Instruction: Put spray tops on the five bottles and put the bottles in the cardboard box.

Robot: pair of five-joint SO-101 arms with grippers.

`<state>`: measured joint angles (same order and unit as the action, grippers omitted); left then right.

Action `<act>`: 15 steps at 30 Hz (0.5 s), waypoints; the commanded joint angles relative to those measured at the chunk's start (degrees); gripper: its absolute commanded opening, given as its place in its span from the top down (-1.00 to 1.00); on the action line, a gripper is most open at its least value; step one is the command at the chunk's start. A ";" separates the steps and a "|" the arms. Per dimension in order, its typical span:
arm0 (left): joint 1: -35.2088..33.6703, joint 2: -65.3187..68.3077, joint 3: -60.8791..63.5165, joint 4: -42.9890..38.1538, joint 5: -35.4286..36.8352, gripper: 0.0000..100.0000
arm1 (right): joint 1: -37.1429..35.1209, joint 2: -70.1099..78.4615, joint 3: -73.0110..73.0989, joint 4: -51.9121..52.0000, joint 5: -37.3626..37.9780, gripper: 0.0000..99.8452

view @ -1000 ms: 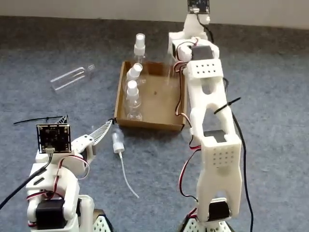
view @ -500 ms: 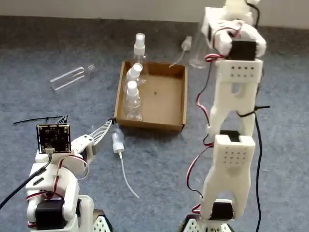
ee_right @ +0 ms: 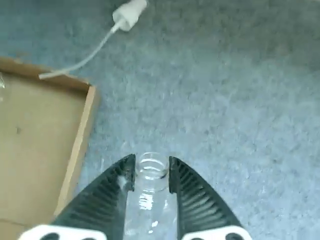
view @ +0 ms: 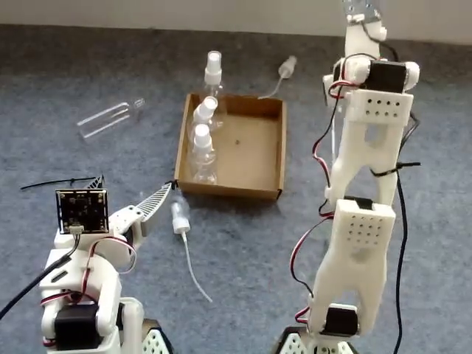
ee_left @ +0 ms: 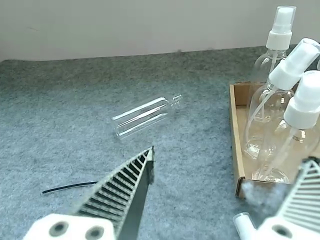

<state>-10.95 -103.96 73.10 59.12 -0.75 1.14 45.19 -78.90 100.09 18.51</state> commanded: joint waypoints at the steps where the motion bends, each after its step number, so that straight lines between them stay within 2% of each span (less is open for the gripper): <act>1: -0.57 0.04 -0.31 -0.79 0.09 0.22 | 0.57 1.27 4.35 1.10 0.09 0.99; 7: -0.57 0.04 -0.31 -0.88 0.09 0.22 | 0.31 6.55 11.74 1.10 0.35 0.99; 15: -0.57 0.04 -0.31 -0.88 0.09 0.22 | -0.04 13.49 12.00 0.75 0.53 0.98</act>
<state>-10.95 -103.96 73.10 59.12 -0.75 1.14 59.16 -66.33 100.09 18.51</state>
